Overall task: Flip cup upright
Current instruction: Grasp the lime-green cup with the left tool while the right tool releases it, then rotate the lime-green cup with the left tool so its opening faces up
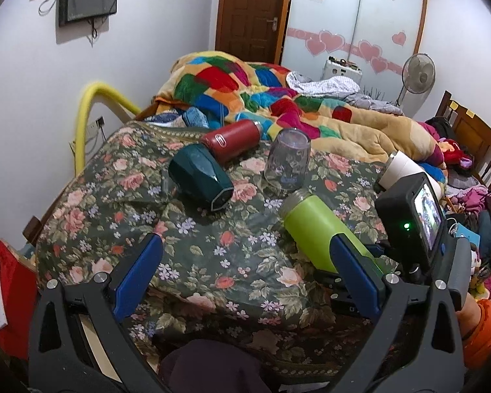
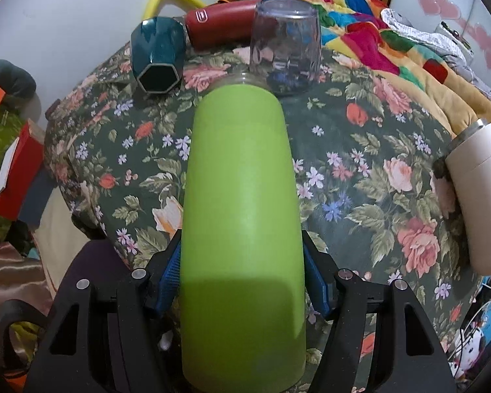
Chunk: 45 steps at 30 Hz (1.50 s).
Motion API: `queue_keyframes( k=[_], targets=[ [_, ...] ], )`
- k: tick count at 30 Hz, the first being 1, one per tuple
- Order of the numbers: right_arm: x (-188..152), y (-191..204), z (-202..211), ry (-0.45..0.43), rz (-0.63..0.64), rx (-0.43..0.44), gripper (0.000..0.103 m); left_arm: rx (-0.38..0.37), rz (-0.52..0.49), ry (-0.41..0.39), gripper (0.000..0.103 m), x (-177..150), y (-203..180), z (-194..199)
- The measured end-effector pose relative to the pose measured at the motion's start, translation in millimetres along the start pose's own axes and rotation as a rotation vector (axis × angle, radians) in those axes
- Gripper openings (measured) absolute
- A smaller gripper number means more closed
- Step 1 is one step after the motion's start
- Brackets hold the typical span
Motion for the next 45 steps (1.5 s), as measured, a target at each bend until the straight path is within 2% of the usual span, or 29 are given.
queue_keyframes(
  k=[9, 10, 13, 16, 20, 22, 24, 27, 29, 34, 36, 37, 38, 40, 45],
  targets=[
    [-0.7, -0.7, 9.1, 0.003, -0.001, 0.031, 0.063, -0.061, 0.051, 0.102, 0.098, -5.7, 0.3, -26.5],
    [-1.6, -0.5, 13.7, -0.004, 0.003, 0.033, 0.063, -0.076, 0.059, 0.12, 0.095, -6.2, -0.9, -30.9],
    [-8.1, -1.1, 31.6, -0.041, 0.012, 0.018, 0.066, -0.1, 0.07, 0.169, 0.089, -8.0, -7.5, -42.9],
    [-18.7, -7.4, 53.1, -0.09, 0.004, -0.009, 0.066, -0.136, 0.053, 0.223, 0.089, -11.0, -22.5, -57.4],
    [-34.1, -21.3, 81.5, -0.167, -0.053, -0.04, 0.071, -0.171, 0.02, 0.294, 0.088, -18.2, -44.7, -77.3],
    [-40.6, -27.3, 90.2, -0.19, -0.088, -0.024, 0.071, -0.196, 0.008, 0.338, 0.086, -23.7, -56.1, -86.6],
    [-47.2, -31.4, 95.8, -0.209, -0.121, -0.016, 0.071, -0.209, 0.012, 0.366, 0.086, -26.2, -61.7, -93.3],
    [-59.0, -36.0, 106.2, -0.248, -0.154, -0.053, 0.071, -0.227, 0.032, 0.411, 0.084, -30.1, -67.9, -103.3],
    [-66.0, -38.3, 110.9, -0.266, -0.168, -0.065, 0.071, -0.175, 0.053, 0.433, 0.084, -31.7, -65.4, -111.2],
    [-78.5, -43.4, 120.9, -0.309, -0.218, -0.065, 0.071, -0.148, 0.061, 0.47, 0.084, -28.3, -68.3, -129.1],
    [-82.8, -45.7, 123.1, -0.32, -0.242, -0.05, 0.071, -0.144, 0.06, 0.482, 0.081, -26.4, -72.3, -136.6],
    [-84.7, -46.5, 124.0, -0.323, -0.25, -0.04, 0.071, -0.135, 0.055, 0.488, 0.076, -25.3, -74.6, -140.2],
    [-85.3, -47.3, 124.3, -0.325, -0.259, -0.032, 0.071, -0.117, 0.046, 0.493, 0.07, -24.9, -77.0, -144.3],
    [-87.4, -49.5, 124.2, -0.327, -0.272, -0.033, 0.071, -0.092, 0.02, 0.485, 0.066, -21.7, -80.8, -146.6],
    [-93.4, -52.4, 125.2, -0.328, -0.285, -0.041, 0.071, -0.069, -0.055, 0.454, 0.065, -16.5, -93.3, -143.5]
  ],
)
Point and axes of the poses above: each gripper's, at about its wrist camera, not at the fingertips, and z roughly against the way its jaws point, y to its left, x to its top, the point moved 9 cm from there along -z, roughly the way its jaws point, and after that the axes turned 10 degrees about y, right-handed, at the moved point
